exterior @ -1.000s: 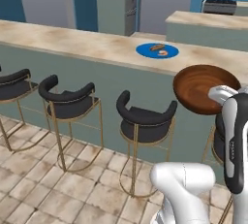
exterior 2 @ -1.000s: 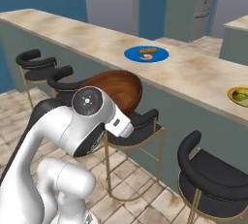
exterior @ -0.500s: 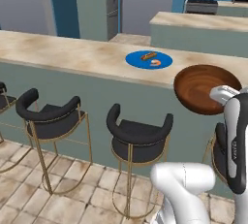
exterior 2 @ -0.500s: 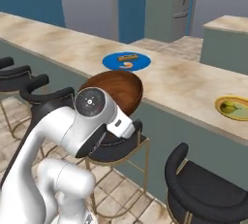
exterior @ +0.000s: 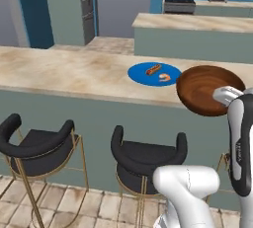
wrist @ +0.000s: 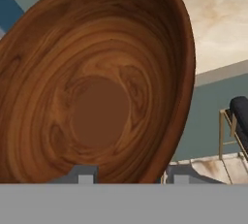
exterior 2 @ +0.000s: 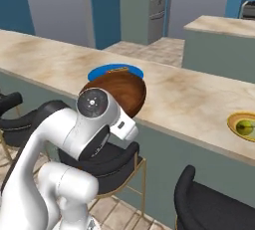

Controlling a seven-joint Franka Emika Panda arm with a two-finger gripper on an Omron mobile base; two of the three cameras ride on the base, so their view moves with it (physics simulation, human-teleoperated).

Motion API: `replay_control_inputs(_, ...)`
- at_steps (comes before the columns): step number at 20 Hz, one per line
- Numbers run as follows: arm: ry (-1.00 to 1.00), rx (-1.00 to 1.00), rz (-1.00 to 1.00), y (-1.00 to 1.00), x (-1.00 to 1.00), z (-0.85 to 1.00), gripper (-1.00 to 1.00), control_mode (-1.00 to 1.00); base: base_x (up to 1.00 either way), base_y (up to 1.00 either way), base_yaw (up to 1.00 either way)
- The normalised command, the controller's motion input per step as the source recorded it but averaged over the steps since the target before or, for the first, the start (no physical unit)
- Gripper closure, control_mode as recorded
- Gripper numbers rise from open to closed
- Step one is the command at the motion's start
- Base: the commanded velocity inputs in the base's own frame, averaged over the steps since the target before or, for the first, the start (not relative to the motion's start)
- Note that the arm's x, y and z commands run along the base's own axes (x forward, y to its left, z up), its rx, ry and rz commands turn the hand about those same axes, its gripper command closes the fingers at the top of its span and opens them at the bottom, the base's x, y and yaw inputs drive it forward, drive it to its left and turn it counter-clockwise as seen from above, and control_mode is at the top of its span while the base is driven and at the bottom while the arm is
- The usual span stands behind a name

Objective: Take the smaller bowl and place it next to the appetizer plate on the dining counter , and place the larger bowl next to the plate with cooked food.

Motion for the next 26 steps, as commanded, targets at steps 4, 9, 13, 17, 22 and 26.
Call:
replay_control_inputs(4, 0.00, 0.00, 0.00, 0.00, 0.00, 0.00, 1.00, 1.00, 0.73, 0.18, -0.33)
replay_control_inputs(9, 0.00, 0.00, 0.00, 0.00, 0.00, 0.00, 1.00, 1.00, 0.76, 0.04, -0.28)
replay_control_inputs(13, 0.00, 0.00, 0.00, 0.00, 0.00, 0.00, 1.00, 1.00, 0.69, 0.00, -0.21)
replay_control_inputs(17, -0.01, 0.00, -0.10, 0.00, 0.50, 0.00, 1.00, -1.00, 0.16, 0.00, -0.04)
replay_control_inputs(22, 0.00, 0.00, -0.10, 0.00, 0.56, 0.00, 1.00, -1.00, 0.00, 0.00, 0.00)
replay_control_inputs(26, 0.01, 0.00, -0.08, 0.00, 0.43, 0.00, 1.00, -1.00, 0.00, 0.00, 0.00)
